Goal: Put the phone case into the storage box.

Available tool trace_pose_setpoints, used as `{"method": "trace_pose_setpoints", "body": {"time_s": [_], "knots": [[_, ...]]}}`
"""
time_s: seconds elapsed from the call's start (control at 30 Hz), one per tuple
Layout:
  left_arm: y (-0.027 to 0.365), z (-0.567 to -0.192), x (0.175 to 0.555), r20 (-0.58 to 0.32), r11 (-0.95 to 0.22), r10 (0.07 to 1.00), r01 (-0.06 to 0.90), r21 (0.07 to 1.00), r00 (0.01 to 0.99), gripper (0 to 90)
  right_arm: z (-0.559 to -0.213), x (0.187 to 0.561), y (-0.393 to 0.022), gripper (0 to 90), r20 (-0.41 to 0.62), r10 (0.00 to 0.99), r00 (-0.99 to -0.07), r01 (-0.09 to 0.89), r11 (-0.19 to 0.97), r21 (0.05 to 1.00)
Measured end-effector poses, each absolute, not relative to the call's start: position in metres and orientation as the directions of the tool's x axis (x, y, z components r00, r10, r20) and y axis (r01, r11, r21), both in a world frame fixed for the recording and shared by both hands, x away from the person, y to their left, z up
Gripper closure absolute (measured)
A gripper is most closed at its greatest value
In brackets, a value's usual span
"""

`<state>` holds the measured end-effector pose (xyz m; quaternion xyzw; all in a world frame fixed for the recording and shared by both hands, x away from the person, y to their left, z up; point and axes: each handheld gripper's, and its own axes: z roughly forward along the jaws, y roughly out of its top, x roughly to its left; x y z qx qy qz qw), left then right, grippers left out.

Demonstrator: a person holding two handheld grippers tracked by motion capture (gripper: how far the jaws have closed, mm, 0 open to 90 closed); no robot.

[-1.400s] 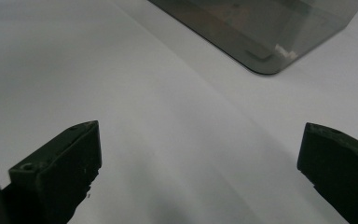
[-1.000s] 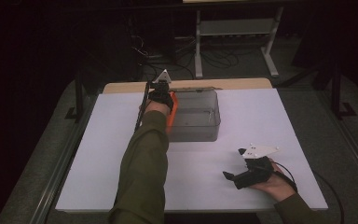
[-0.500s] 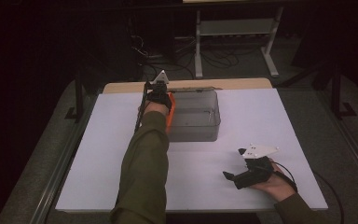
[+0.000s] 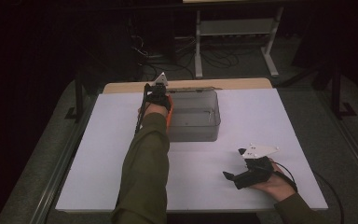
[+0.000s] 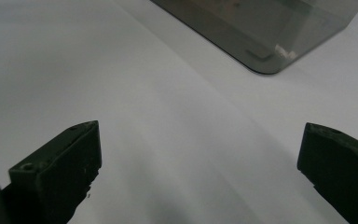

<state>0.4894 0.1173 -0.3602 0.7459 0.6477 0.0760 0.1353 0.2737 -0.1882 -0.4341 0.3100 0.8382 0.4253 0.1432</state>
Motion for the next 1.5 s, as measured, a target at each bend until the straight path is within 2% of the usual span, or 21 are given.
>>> {"method": "trace_pose_setpoints", "body": {"time_s": [0.43,1.5], "knots": [[0.116,-0.368,0.490,-0.057,-0.116,0.989,0.956,0.269,0.136,78.3,-0.434,0.274,-0.188,0.0,0.024,0.641,-0.767,0.399,0.447,0.801],[0.117,-0.358,0.491,-0.040,-0.125,0.989,0.951,0.282,0.142,76.9,-0.434,0.274,-0.188,0.0,0.024,0.640,-0.768,0.397,0.446,0.802]]}}
